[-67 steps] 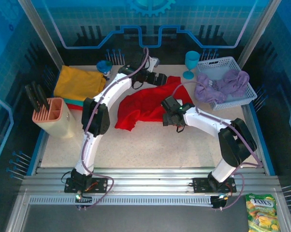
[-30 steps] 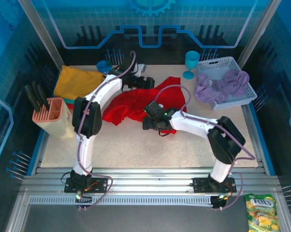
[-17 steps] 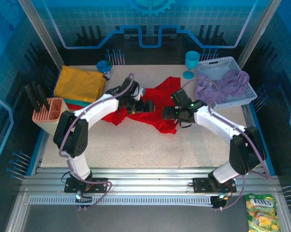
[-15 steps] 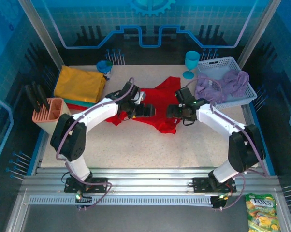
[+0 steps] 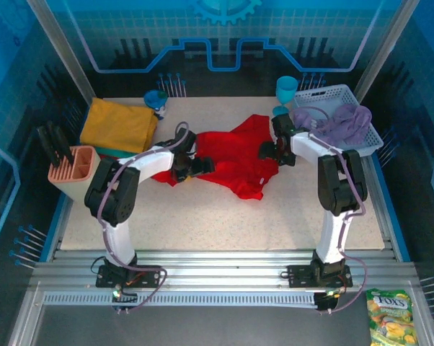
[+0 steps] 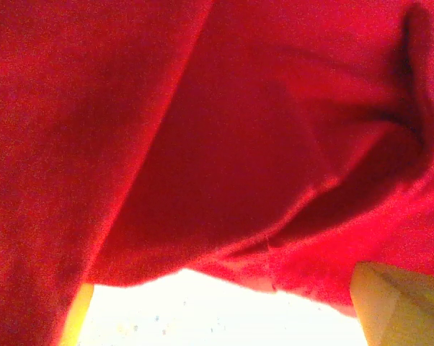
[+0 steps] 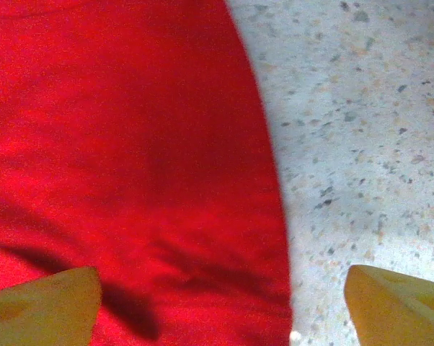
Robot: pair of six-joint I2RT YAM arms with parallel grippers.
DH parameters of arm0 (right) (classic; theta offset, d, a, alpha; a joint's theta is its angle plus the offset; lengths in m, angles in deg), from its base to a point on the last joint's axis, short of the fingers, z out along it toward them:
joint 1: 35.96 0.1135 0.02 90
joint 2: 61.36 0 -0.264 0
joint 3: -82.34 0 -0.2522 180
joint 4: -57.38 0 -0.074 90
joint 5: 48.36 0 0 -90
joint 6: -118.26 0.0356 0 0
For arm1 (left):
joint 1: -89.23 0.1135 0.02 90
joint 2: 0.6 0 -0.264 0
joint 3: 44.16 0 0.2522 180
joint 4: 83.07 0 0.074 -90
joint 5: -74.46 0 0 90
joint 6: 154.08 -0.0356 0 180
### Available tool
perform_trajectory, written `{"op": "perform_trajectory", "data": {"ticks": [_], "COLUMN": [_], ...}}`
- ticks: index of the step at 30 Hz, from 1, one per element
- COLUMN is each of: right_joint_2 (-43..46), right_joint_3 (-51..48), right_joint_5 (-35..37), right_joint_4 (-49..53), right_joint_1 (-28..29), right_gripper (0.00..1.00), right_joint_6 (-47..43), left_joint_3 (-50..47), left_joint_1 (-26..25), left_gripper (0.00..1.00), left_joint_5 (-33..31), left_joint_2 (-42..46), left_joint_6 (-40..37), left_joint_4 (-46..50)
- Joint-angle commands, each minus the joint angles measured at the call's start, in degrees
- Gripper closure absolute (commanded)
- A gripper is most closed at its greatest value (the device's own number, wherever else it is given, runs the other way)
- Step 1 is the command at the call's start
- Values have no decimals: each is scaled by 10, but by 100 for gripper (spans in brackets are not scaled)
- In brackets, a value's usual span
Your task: Fold and stack the t-shirts
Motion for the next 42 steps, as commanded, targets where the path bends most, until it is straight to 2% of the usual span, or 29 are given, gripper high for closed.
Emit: {"op": "perform_trajectory", "data": {"ticks": [1, 4, 9, 12, 14, 19, 21, 23, 24, 25, 26, 28, 29, 31, 33, 35, 38, 42], "right_joint_2": [-28, -44, -19, 4, 39, 173, 207, 207, 197, 189, 173, 144, 135, 147, 179, 206, 250, 289], "right_joint_3": [17, 4, -13, -35, -66, -179, -204, -201, -194, -187, -179, -161, -152, -154, -159, -155, -166, -192], "right_joint_5": [-50, -89, -83, -115, -108, -88, -70, -60, -50, -41, -33, -38, -38, -30, -22, -19, -14, -44], "right_joint_4": [4, -16, -19, -18, -19, -60, -86, -105, -115, -128, -144, -173, -172, -172, -157, -123, -86, -74], "right_joint_1": [-6, -6, 8, 17, 38, 125, 187, 247, 280, 305, 332, 365, 371, 370, 357, 337, 287, 185], "right_gripper": [21, 34, 64, 87, 100, 100, 100, 100, 99, 89, 72, 60, 53, 28, 7, 0, 0, 0], "right_joint_6": [-1, 9, 7, 14, 27, 115, 163, 203, 222, 234, 242, 237, 233, 217, 183, 142, 106, 74], "left_joint_3": [60, 132, 274, 375, 465, 705, 804, 856, 854, 835, 793, 694, 648, 585, 521, 450, 304, 102], "left_joint_1": [2, 3, 6, 8, 6, 1, 2, 5, 8, 10, 13, 23, 32, 54, 73, 76, 67, 38], "left_gripper": [8, 9, 10, 10, 10, 11, 11, 11, 11, 10, 9, 7, 6, 3, 2, 2, 4, 6], "left_joint_5": [-23, -22, 9, 37, 54, 94, 133, 161, 162, 153, 139, 109, 93, 70, 62, 60, 83, 81], "left_joint_2": [-47, -105, -199, -251, -299, -420, -468, -484, -472, -452, -418, -334, -291, -220, -147, -80, 21, 137], "left_joint_6": [-22, -45, -63, -62, -59, -34, -10, 8, 1, -13, -32, -58, -67, -74, -84, -89, -57, 20], "left_joint_4": [-21, -24, 11, 54, 96, 165, 175, 190, 209, 224, 231, 222, 218, 226, 237, 237, 211, 157]}}
